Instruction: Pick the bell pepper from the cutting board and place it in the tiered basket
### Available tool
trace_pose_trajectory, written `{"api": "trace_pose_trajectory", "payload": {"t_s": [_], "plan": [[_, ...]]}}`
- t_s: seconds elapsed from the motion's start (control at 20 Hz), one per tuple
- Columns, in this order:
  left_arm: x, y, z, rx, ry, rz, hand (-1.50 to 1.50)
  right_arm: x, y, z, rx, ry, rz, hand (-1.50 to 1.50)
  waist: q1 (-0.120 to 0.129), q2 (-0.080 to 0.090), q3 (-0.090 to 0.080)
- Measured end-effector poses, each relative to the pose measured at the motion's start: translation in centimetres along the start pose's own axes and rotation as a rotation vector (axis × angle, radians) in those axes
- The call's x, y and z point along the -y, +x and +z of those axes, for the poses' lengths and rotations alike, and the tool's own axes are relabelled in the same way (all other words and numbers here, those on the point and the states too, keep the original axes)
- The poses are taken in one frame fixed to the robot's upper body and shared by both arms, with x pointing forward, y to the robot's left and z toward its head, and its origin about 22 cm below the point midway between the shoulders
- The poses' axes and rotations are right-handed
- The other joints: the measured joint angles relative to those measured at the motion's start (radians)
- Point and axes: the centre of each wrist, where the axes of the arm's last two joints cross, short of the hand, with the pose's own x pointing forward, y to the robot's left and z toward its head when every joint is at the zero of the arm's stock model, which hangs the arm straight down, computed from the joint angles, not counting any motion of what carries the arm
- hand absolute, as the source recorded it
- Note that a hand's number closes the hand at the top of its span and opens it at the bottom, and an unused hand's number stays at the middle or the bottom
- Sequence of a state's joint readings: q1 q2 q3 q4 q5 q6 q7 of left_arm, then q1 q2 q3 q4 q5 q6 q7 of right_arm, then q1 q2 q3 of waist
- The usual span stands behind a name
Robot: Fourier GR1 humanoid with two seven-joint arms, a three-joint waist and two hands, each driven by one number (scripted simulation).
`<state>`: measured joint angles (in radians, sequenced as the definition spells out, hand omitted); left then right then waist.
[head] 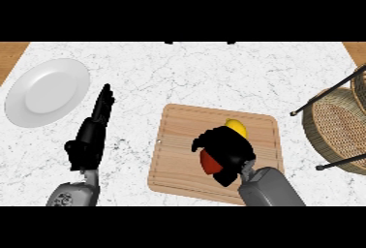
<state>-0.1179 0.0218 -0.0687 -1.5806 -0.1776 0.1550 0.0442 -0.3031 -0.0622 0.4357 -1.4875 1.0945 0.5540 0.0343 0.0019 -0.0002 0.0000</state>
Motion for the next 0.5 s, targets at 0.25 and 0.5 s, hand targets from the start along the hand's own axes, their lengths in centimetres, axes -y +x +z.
{"api": "trace_pose_trajectory", "payload": {"t_s": [0.25, 0.5], "plan": [[0.1, 0.0, -1.0, -0.002, 0.001, 0.0, 0.0, -0.7, -0.3, -0.3, 0.037, -0.097, 0.101, 1.5, 0.0, -0.001, -0.001], [0.3, -0.2, -0.6, 0.0, 0.005, 0.002, 0.0, -1.2, -0.6, -0.2, 0.016, -0.167, 0.134, 1.5, -0.002, -0.005, -0.002]]}}
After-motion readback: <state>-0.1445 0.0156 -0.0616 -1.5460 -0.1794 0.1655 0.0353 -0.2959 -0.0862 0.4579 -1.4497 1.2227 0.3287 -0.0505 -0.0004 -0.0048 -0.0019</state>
